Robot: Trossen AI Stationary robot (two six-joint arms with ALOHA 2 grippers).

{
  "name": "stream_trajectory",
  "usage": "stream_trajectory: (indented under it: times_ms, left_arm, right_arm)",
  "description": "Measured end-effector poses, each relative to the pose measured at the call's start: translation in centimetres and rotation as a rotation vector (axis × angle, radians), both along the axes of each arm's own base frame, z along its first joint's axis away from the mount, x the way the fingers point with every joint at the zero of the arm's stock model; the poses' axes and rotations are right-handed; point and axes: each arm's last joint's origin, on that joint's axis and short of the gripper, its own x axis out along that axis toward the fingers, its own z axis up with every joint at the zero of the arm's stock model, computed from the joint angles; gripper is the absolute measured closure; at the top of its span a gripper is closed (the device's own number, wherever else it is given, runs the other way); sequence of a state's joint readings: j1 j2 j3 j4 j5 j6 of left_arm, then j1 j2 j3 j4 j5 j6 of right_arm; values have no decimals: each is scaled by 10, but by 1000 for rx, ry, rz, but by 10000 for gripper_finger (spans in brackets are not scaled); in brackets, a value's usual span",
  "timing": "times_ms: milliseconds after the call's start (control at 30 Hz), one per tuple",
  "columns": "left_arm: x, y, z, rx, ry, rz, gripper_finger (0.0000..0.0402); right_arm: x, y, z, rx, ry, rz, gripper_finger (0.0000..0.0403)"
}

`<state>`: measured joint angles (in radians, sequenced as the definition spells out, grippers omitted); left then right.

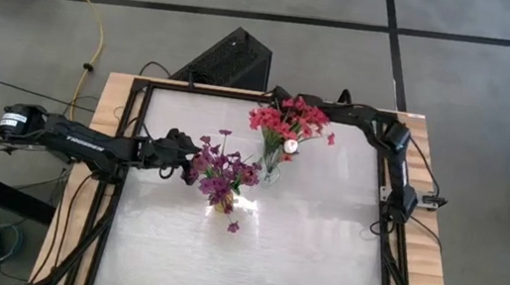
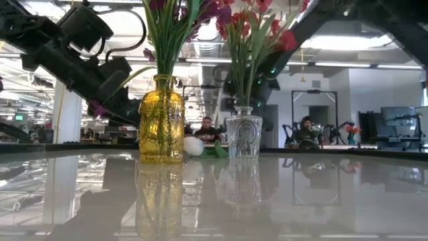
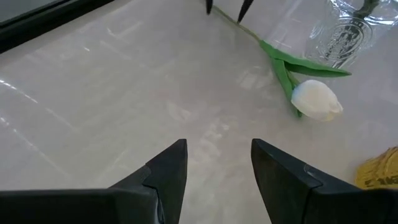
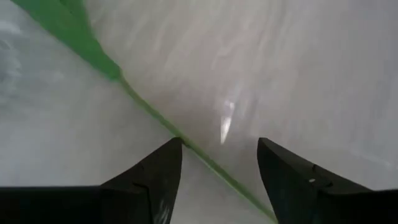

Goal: Sort flowers into vase by color
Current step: Put the white flower into the transparent vase

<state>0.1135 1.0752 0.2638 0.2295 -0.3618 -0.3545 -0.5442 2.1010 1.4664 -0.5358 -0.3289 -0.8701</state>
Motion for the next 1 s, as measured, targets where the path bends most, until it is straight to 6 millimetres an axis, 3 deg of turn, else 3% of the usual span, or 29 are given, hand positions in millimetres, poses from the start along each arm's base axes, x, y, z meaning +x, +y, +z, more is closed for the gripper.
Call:
stream_trajectory:
  times_ms: [200,333,633,767,1000]
  left_arm:
    - [-1,0,-1,-27,1,15,235]
    - [-1,-1,-2,-25,9,14,235]
    - [-1,0,-2,-2,20,13,235]
    - [-2,0,-2,-3,25,14,235]
    - [-2,0,-2,0,30,15,235]
  right_arm:
    - [8,2,15,-87,80,27,169]
    - [0,5,8,-95,191,43,200]
    - [-14,-2,8,-56,276,19,382]
    - [-23,-6,8,-21,323,-9,370]
    - [-15,-14,14,-80,228,-28,311]
